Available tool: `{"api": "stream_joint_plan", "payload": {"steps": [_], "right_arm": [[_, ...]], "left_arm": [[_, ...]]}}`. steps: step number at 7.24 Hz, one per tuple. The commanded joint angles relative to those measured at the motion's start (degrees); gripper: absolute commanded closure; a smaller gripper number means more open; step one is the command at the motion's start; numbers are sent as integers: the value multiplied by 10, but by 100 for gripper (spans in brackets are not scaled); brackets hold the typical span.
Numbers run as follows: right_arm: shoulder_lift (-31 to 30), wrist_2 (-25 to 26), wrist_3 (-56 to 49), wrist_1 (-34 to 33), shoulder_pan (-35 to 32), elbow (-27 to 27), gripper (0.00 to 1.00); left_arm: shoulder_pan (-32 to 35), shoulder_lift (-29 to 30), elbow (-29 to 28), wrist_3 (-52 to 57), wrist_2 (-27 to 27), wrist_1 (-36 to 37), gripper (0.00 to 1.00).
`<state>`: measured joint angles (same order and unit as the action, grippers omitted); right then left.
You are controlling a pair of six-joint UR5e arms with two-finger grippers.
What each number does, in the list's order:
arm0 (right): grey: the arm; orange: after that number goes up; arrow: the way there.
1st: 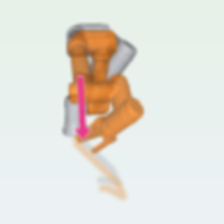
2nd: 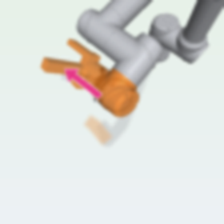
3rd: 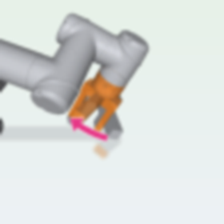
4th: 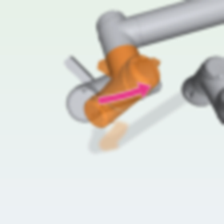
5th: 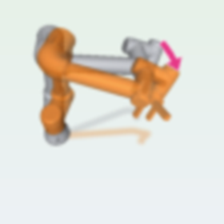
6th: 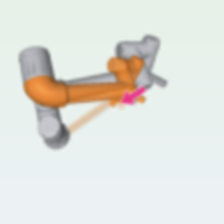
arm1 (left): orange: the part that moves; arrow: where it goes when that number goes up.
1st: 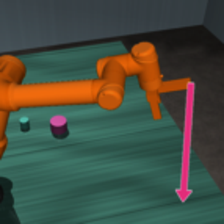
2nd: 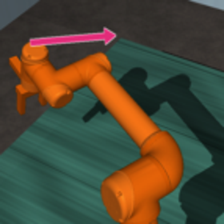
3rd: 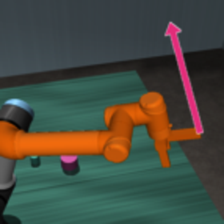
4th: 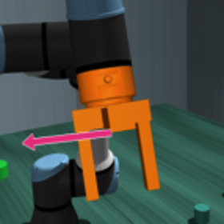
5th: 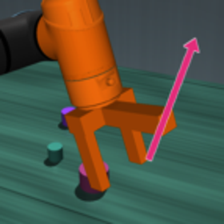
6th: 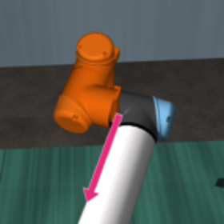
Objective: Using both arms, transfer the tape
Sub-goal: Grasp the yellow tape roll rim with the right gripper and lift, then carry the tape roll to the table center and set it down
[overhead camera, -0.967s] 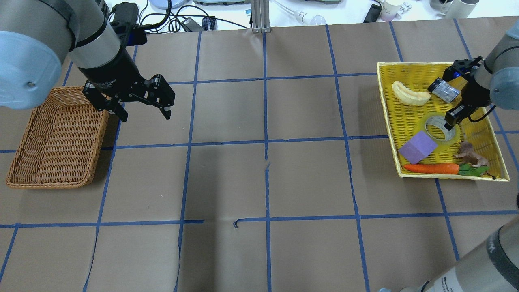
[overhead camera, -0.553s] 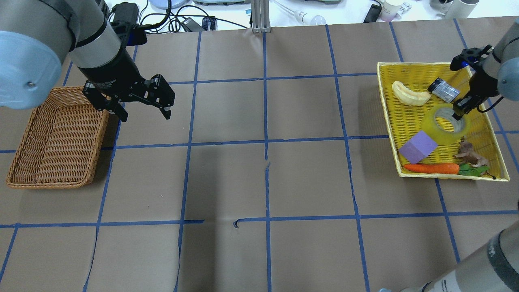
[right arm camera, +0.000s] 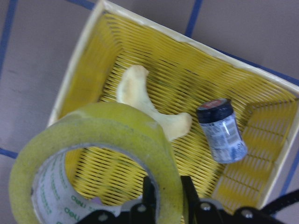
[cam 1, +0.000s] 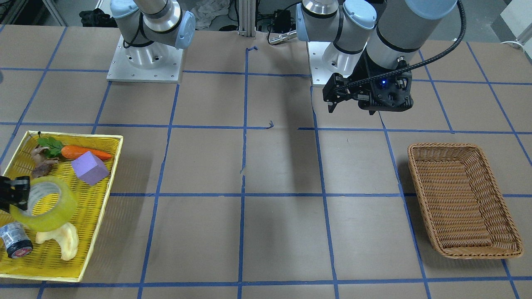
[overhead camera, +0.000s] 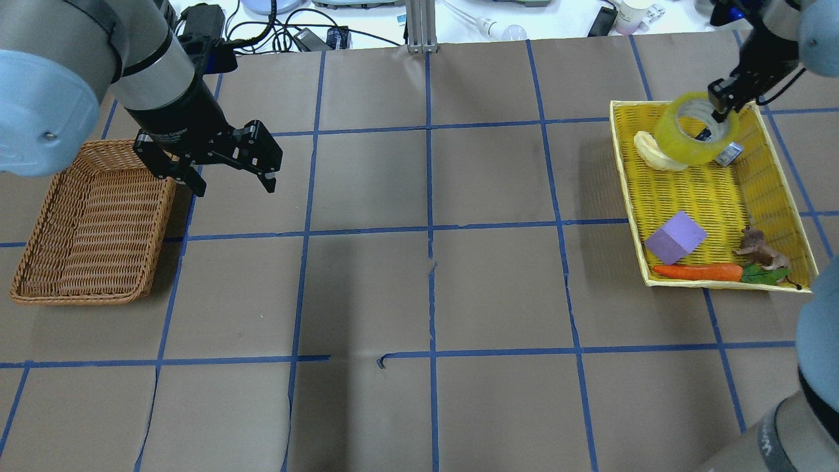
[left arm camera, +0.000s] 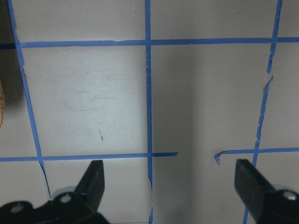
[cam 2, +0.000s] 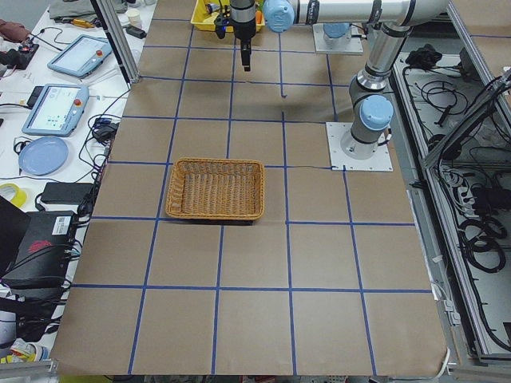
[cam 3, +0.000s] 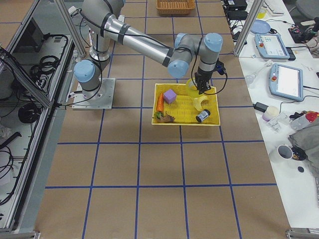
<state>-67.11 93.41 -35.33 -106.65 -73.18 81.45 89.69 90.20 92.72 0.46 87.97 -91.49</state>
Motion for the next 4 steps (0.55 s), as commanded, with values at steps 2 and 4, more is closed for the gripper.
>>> {"api": "stream_joint_plan", "payload": {"steps": [2,4], "right_arm": [[26,-43,241,-1,-163,-14,100],[81,-40,333,-42,-242,-37,100]], "left_arm": [[0,1,0,0,0,0,0],[0,2,0,0,0,0,0]]}}
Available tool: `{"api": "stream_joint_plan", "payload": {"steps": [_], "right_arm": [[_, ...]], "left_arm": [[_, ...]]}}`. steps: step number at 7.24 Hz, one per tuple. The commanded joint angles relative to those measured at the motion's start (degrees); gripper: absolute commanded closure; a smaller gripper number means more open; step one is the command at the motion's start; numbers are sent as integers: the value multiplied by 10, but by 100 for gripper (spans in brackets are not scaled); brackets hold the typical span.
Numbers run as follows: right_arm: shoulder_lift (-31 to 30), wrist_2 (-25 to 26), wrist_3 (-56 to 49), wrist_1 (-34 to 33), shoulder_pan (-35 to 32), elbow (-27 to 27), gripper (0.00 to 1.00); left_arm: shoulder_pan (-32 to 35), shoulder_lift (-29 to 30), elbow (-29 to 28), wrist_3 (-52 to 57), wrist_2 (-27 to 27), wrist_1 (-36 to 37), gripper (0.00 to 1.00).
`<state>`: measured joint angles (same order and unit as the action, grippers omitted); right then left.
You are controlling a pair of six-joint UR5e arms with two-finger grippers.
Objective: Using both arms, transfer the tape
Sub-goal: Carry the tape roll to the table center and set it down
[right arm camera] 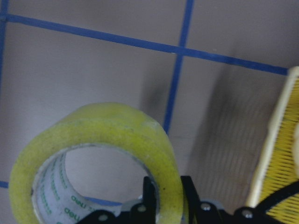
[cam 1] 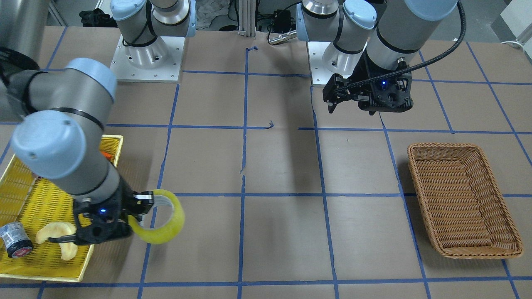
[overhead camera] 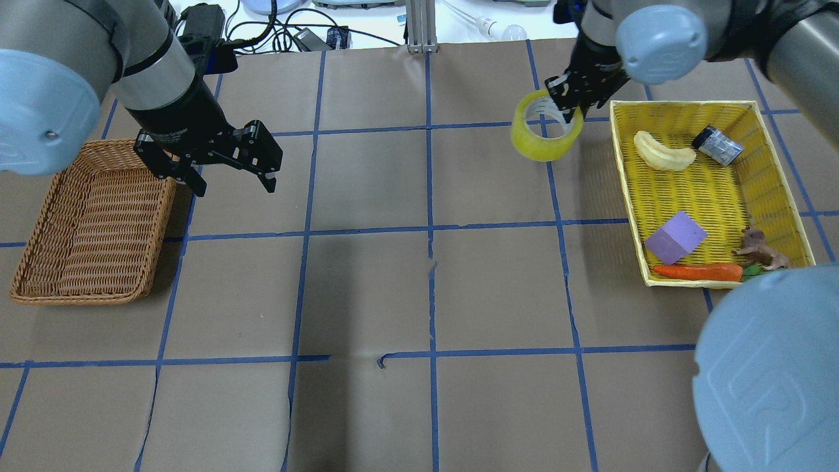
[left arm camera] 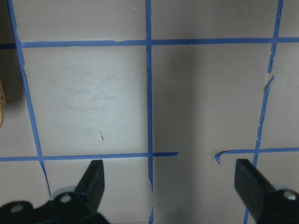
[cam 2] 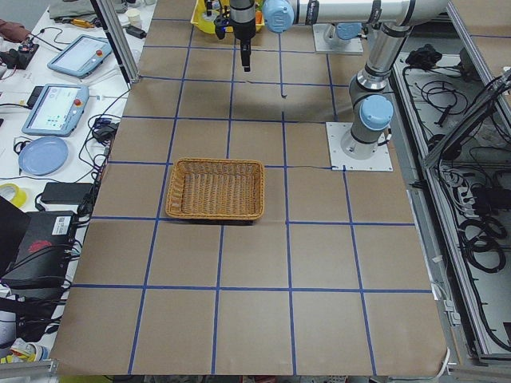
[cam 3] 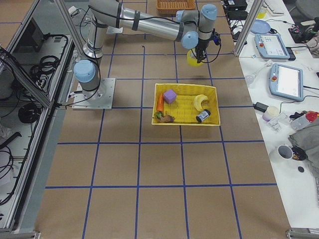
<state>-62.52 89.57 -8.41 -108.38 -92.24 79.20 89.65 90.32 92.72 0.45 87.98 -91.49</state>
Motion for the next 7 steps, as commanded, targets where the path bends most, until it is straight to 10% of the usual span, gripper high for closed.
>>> {"api": "stream_joint_plan", "payload": {"steps": [1,7], "right_arm": [[72,-8,80,-36,-71,-47,100],[151,-19,117,-39,-127,-80,100]], "left_arm": [[-1,0,0,1,2,0,0],[-3,2,0,1,5,0,0]]}}
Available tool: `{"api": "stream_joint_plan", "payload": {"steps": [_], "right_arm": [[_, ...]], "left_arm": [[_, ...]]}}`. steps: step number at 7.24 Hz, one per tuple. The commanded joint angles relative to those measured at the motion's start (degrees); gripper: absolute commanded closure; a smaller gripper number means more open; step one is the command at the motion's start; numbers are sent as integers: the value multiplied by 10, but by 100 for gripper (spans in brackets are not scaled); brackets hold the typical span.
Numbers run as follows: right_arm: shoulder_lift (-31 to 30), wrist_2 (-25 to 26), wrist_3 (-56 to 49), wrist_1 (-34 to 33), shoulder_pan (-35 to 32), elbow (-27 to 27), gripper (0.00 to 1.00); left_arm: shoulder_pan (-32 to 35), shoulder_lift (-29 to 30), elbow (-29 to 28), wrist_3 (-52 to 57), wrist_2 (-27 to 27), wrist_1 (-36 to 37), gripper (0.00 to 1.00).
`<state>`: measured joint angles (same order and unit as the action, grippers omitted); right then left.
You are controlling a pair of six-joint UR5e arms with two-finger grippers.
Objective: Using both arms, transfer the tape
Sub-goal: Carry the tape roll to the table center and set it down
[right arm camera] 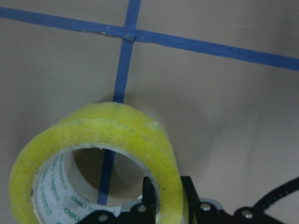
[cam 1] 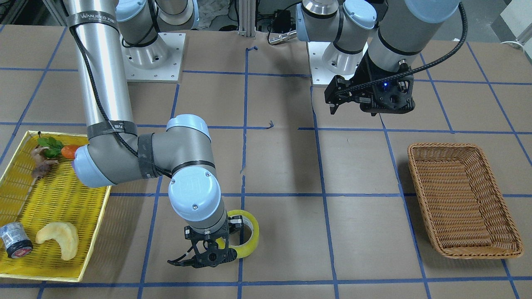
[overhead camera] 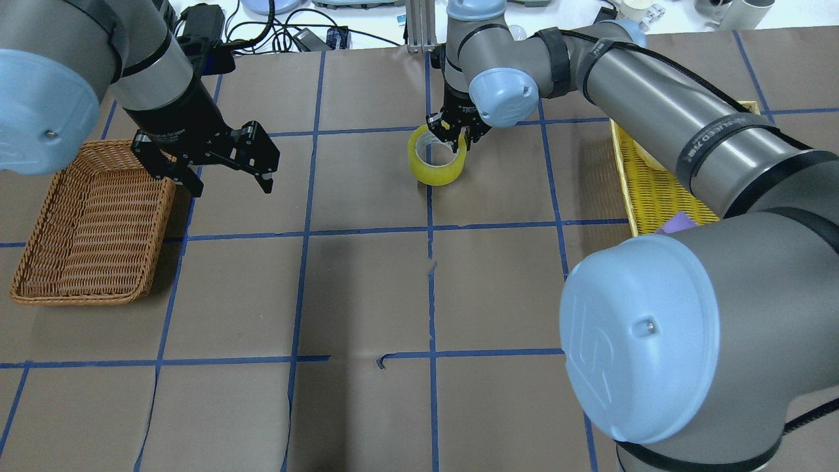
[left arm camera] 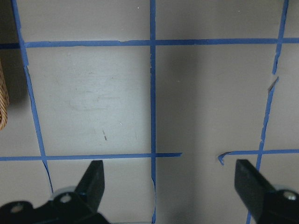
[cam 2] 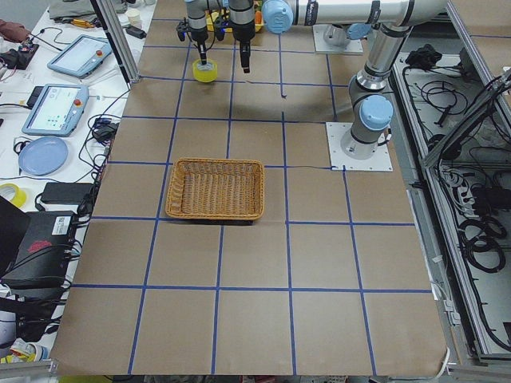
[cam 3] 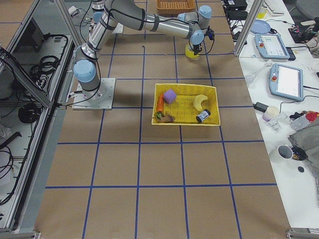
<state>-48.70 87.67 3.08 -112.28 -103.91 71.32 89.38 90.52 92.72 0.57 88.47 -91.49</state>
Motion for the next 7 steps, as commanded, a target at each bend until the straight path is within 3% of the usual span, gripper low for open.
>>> {"api": "stream_joint_plan", "payload": {"steps": [1,2,3,5,7], "right_arm": [[16,0,5,-2,-16,-1,99],[19,6,3,-6,-16,-1,28],[13,8,1,-5,-16,-3,0],[-39,9,-2,6,-14,0,0],[-144,31,-7,115,6,22,0]], "left_arm": [[0,0,0,0,0,0,0],[0,0,0,0,0,0,0],[-1,1,0,0,0,0,0],[-1,1,0,0,-2,1,0],[2,10,-5,-7,-7,32,0]]}}
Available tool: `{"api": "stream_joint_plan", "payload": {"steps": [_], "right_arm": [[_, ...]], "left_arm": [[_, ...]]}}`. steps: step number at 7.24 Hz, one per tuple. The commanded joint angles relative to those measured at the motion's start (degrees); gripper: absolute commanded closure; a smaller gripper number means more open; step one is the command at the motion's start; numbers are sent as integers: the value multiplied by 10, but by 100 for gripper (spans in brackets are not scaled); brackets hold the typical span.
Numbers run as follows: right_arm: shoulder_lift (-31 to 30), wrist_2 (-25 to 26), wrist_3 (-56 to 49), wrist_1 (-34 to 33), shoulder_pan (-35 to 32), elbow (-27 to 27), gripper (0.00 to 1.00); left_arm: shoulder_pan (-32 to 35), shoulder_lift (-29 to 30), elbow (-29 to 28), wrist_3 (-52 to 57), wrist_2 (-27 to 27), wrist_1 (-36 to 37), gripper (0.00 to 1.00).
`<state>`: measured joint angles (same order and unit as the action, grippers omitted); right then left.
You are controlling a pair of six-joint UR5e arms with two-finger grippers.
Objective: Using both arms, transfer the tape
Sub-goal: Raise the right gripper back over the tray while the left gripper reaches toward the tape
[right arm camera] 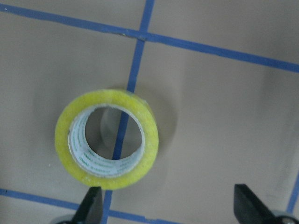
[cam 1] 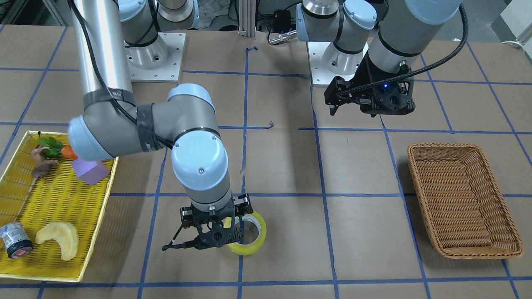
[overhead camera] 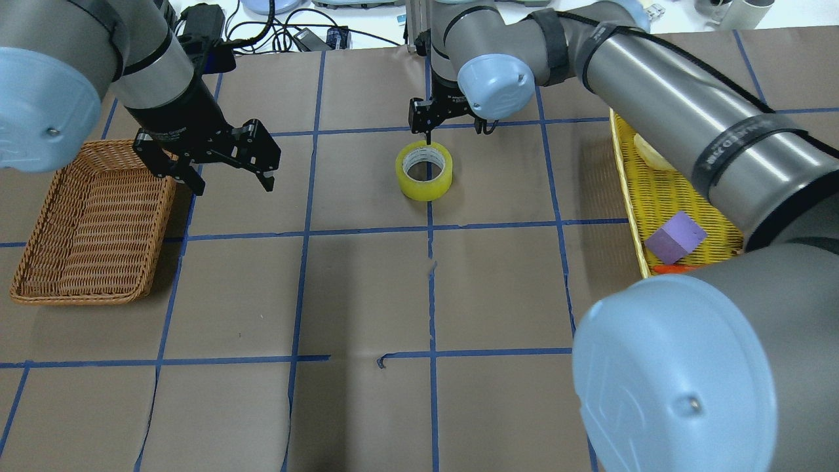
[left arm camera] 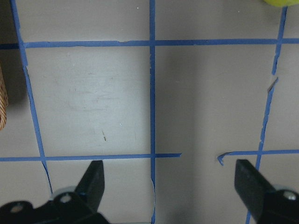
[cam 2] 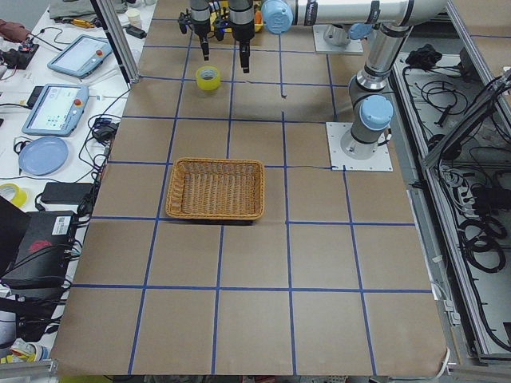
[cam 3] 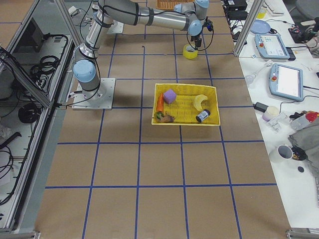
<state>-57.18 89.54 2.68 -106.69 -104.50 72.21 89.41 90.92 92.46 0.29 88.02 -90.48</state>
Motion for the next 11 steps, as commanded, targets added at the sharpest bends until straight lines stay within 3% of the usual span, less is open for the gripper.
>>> {"api": "stream_joint_plan", "payload": {"steps": [1,4,7,11], "right_arm": [[-117,12,-7,101,50,39,0],[-300,30,-46,169,114,143,0],[-321,25,-44,166,113,147,0],[-323,28,-39,156,113,146,0]], "left_arm": [[3,15,-1,-9,-18,81,0],[76,76,-2,-98,-38,201,0],[117,168,-3,-154,-44,345,0],[122,286,-6,-154,-48,477,0]]}}
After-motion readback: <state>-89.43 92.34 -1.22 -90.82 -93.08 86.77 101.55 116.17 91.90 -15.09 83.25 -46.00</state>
